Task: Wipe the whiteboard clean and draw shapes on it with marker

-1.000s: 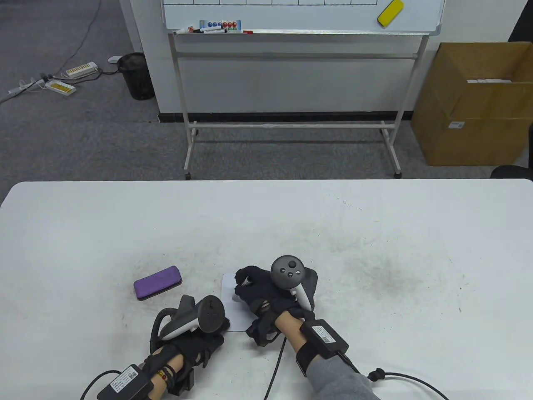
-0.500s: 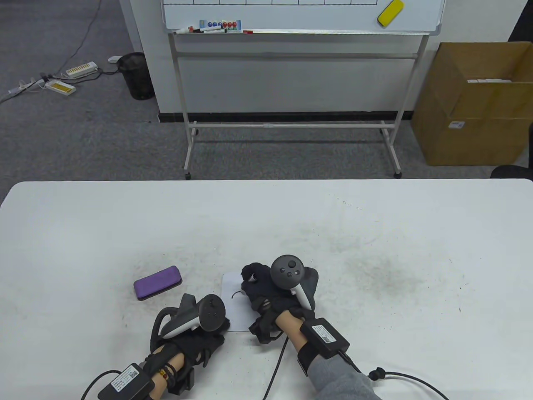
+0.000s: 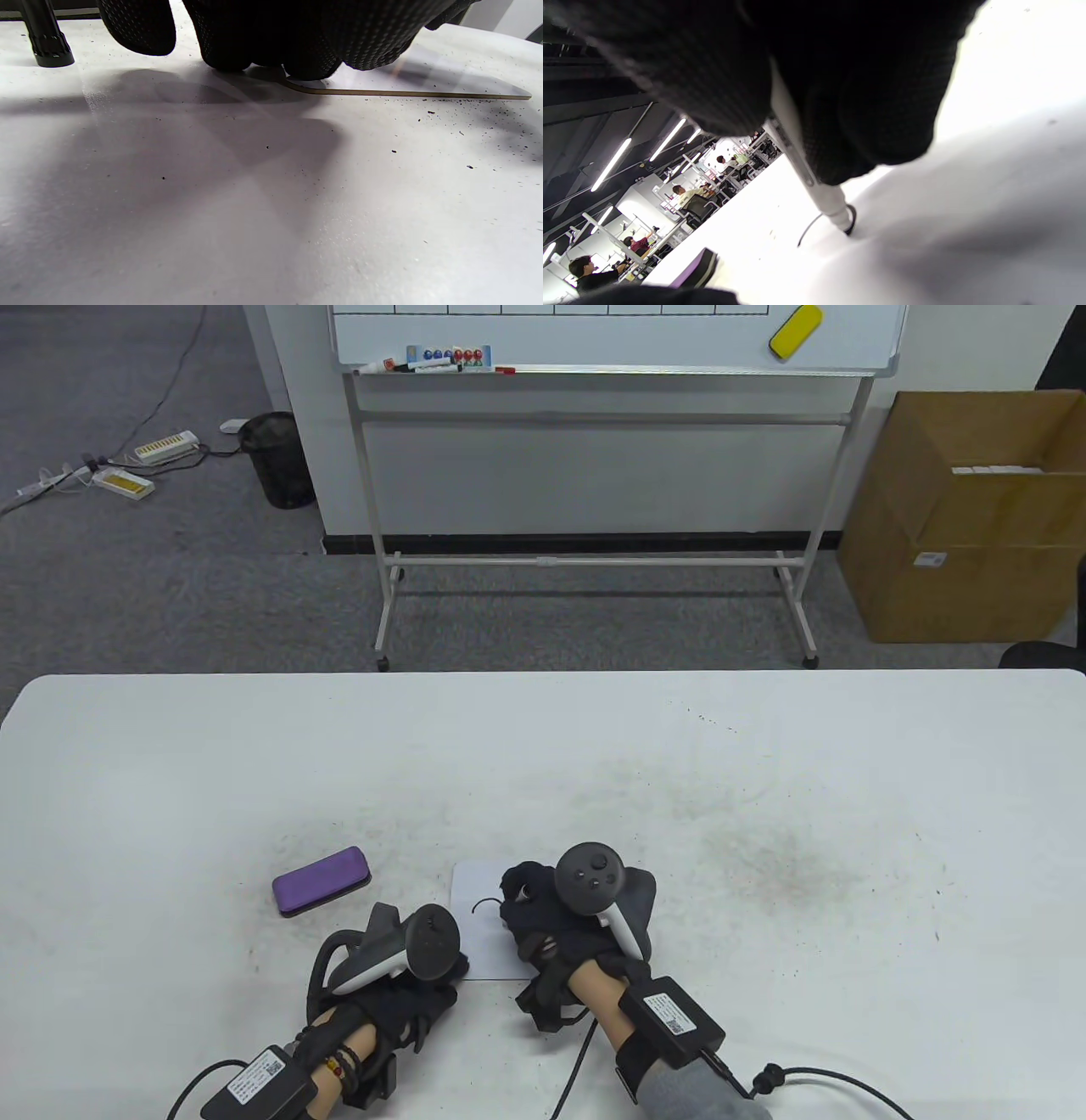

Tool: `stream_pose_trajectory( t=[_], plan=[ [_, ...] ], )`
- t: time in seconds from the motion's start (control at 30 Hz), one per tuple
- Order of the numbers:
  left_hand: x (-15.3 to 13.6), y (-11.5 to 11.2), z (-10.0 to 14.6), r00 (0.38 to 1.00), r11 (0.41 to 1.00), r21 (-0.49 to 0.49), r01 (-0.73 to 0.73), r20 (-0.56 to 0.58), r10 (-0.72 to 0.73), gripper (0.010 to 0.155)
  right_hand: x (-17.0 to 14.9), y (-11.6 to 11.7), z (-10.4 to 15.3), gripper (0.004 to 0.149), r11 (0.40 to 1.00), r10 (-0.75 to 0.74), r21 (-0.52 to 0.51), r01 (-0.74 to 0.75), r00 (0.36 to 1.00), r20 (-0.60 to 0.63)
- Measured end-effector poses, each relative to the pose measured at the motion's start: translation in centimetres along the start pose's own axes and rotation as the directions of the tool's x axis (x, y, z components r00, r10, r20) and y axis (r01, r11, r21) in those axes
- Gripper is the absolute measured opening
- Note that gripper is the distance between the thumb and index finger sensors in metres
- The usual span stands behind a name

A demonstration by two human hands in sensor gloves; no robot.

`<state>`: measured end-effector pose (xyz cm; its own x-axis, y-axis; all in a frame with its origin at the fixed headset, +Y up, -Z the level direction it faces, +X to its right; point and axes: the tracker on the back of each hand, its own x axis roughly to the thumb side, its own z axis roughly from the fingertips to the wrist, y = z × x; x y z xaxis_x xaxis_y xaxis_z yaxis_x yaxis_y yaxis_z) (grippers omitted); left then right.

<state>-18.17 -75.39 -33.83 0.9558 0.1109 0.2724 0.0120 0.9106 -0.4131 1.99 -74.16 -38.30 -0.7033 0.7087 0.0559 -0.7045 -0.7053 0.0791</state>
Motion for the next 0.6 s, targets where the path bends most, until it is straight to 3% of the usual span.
stream_pose_trajectory(
  t=[0.23, 0.6],
  plan=[
    [0.0, 0.0, 0.0, 1.000, 1.000, -0.001, 0.006, 0.002, -0.006, 0.057, 1.2, 1.5, -0.2, 0.046, 0.999, -0.017, 0.029, 0.016, 1.000, 0.019],
    [0.2, -0.1, 0.0, 1.000, 1.000, 0.000, 0.018, 0.003, -0.018, 0.058, 1.9, 2.4, -2.1, 0.046, 1.000, -0.023, -0.010, 0.023, 1.000, 0.001]
  ],
)
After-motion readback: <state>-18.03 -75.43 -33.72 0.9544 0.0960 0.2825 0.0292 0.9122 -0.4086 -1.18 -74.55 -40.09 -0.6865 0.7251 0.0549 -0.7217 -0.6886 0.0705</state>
